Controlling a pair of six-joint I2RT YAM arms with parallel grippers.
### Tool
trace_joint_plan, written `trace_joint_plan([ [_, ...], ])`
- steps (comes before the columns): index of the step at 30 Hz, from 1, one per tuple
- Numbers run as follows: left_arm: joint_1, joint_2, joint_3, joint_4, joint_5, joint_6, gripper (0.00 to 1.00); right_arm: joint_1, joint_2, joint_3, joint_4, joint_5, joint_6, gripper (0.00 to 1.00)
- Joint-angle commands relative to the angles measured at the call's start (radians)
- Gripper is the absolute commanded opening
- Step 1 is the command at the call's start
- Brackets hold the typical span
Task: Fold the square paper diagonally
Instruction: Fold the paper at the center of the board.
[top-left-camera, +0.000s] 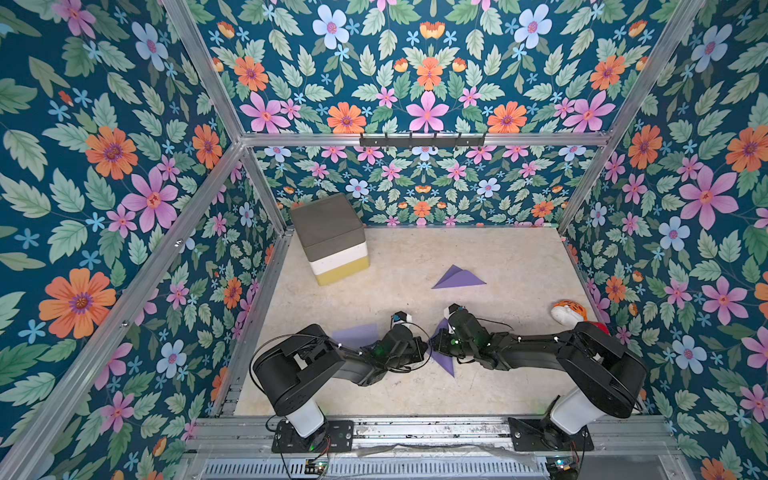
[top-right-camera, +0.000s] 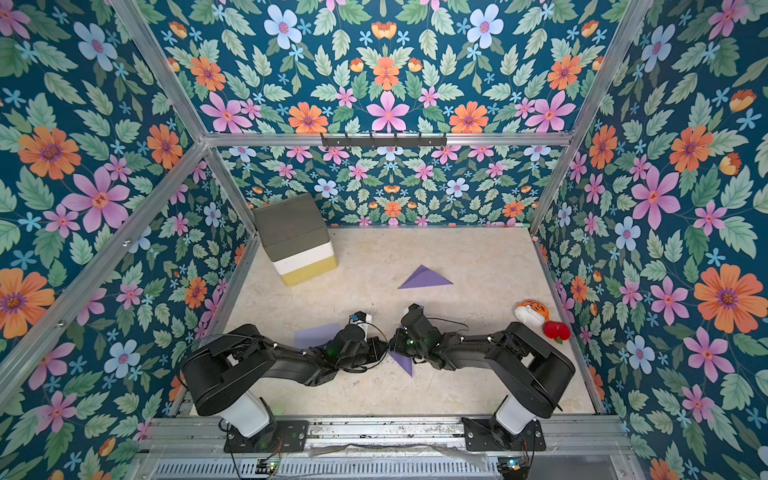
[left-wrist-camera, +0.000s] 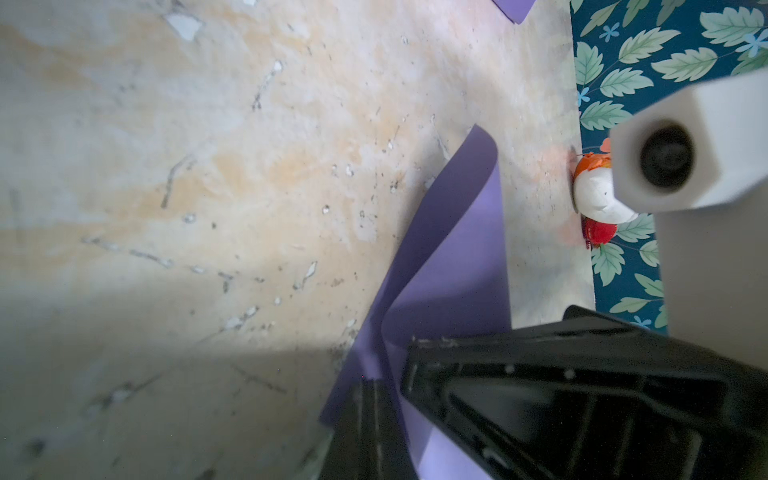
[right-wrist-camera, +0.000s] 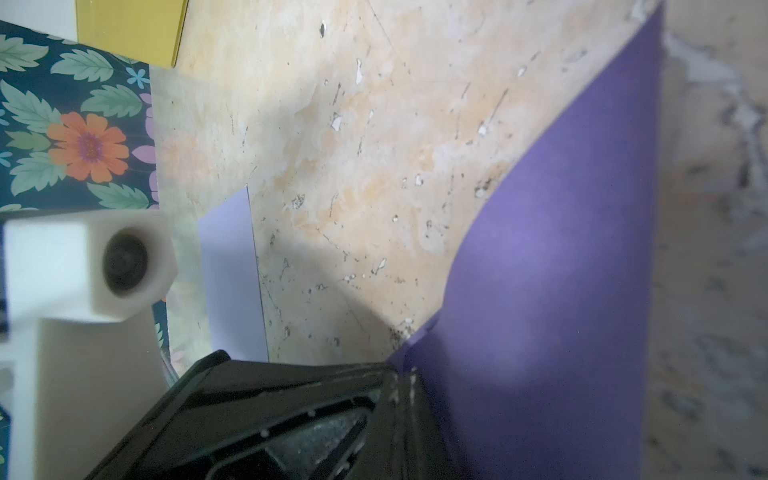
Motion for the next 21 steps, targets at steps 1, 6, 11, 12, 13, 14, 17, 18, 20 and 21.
trace_joint_plan([
  [1, 0.001, 0.014, -0.011, -0.188, -0.008, 0.001, 0.00, 0.003, 0.009, 0.006, 0.015, 0.009, 0.009, 0.00],
  [6, 0.001, 0.014, -0.011, -0.187, -0.010, -0.002, 0.00, 0.004, 0.017, 0.005, 0.013, 0.013, 0.007, 0.00],
  [11, 0.002, 0.015, -0.011, -0.186, -0.009, -0.002, 0.00, 0.006, 0.020, 0.004, 0.019, 0.009, 0.010, 0.00],
  [12, 0.000, 0.016, -0.013, -0.185, -0.009, -0.004, 0.00, 0.006, 0.018, 0.004, 0.020, 0.008, 0.010, 0.00],
  [13, 0.001, 0.015, -0.014, -0.186, -0.009, -0.004, 0.00, 0.007, 0.020, 0.004, 0.020, 0.008, 0.012, 0.00],
  [14, 0.000, 0.015, -0.013, -0.186, -0.009, -0.004, 0.00, 0.007, 0.019, 0.004, 0.021, 0.008, 0.012, 0.00],
  [17, 0.001, 0.015, -0.014, -0.185, -0.009, -0.004, 0.00, 0.009, 0.025, 0.004, 0.024, 0.006, 0.016, 0.00],
  [18, 0.000, 0.016, -0.014, -0.185, -0.008, -0.004, 0.00, 0.009, 0.025, 0.004, 0.026, 0.004, 0.015, 0.00],
  [20, 0.000, 0.016, -0.014, -0.186, -0.009, -0.005, 0.00, 0.009, 0.027, 0.004, 0.027, 0.003, 0.016, 0.00],
  [21, 0.000, 0.015, -0.015, -0.185, -0.008, -0.005, 0.00, 0.010, 0.029, 0.004, 0.025, 0.006, 0.016, 0.00],
])
